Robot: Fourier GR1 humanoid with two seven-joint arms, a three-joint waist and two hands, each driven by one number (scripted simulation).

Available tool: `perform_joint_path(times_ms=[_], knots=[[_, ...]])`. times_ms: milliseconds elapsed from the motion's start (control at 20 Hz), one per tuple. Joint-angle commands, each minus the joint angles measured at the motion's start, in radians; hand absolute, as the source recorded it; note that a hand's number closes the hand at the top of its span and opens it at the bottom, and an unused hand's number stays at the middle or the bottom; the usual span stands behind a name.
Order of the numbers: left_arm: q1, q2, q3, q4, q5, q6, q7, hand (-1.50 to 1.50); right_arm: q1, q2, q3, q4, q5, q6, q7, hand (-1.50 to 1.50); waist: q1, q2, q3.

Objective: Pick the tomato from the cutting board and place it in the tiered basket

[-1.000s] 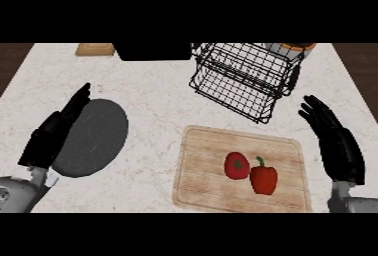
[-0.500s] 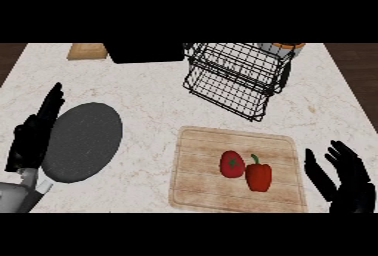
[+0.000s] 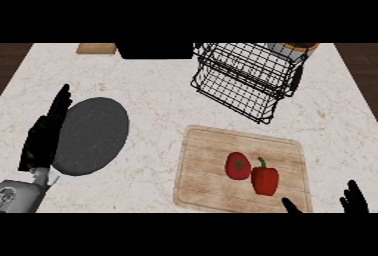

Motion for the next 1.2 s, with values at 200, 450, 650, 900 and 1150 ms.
perform_joint_path(times_ms=[200, 450, 650, 900, 1150], knots=[[-0.014, 0.002, -0.004, -0.01, -0.012, -0.014, -0.004, 0.0, 0.043, -0.205, 0.082, -0.22, 0.214, 0.294, 0.469, -1.5, 0.044, 0.008, -0.001], [-0.039, -0.029, -0.03, -0.035, -0.017, -0.016, 0.034, 0.0, -0.16, -0.161, 0.096, -0.33, 0.333, 0.448, 0.842, -1.5, 0.058, 0.007, 0.001], [-0.036, -0.025, -0.01, -0.011, -0.016, -0.019, 0.042, 0.0, -0.318, -0.115, 0.063, -0.307, 0.338, 0.583, 1.05, -1.5, 0.047, 0.003, 0.004], [-0.031, -0.023, 0.01, 0.031, 0.0, -0.058, -0.017, 0.0, -0.48, -0.026, 0.051, -0.141, 0.309, 0.651, 1.123, -1.5, 0.053, 0.005, 0.004], [-0.042, -0.024, 0.033, 0.06, -0.006, -0.051, -0.014, 0.0, -0.489, 0.039, 0.084, -0.041, 0.352, 0.707, 1.131, -1.5, 0.03, 0.0, 0.005]])
